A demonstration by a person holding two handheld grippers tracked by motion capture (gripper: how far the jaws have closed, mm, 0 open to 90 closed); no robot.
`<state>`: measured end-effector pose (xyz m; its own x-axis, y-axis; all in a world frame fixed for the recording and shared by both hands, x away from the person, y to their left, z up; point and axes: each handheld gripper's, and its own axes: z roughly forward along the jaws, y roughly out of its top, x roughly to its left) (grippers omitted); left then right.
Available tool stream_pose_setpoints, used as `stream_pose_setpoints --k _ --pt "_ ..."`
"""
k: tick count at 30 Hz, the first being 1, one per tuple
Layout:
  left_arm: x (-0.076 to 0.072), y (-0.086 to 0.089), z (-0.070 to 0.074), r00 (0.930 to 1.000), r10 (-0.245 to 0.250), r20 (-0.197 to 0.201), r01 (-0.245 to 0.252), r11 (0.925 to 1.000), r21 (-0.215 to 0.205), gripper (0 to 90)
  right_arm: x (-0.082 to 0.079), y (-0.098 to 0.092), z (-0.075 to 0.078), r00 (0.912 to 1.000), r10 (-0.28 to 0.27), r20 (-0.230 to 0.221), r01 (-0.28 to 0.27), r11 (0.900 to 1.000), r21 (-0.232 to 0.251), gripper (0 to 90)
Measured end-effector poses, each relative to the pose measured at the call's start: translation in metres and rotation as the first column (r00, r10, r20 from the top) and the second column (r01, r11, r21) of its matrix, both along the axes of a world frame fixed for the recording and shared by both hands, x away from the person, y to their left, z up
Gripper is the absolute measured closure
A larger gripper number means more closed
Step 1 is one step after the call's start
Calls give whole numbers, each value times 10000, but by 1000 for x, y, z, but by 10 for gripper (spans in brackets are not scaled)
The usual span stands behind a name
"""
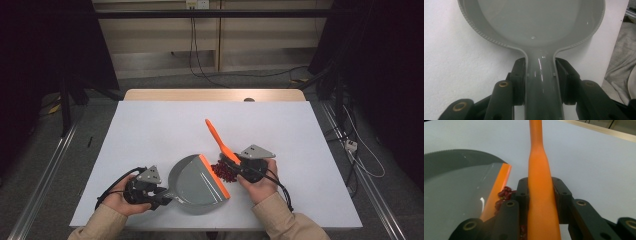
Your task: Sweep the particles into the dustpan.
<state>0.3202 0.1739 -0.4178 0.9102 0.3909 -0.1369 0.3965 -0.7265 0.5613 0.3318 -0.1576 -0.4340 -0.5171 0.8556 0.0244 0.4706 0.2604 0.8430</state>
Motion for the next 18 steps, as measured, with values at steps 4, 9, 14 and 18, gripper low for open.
stream_pose_setpoints --k 4,9,14,18 --pt "1 -5 0 10000 -20 -11 20 10000 71 628 -3 7 0 10000 -87 29 87 10000 -25 712" --pt "2 -11 1 9999 66 -157 -66 10000 38 628 -6 13 -1 9997 -257 24 256 9996 155 711" --pt "2 -15 1 9998 77 -209 -75 9999 108 629 -9 20 -2 9992 -367 153 365 9992 141 710" --pt "2 -19 -1 9991 274 -325 -276 9996 -44 629 -11 25 -2 9990 -414 177 411 9990 187 708"
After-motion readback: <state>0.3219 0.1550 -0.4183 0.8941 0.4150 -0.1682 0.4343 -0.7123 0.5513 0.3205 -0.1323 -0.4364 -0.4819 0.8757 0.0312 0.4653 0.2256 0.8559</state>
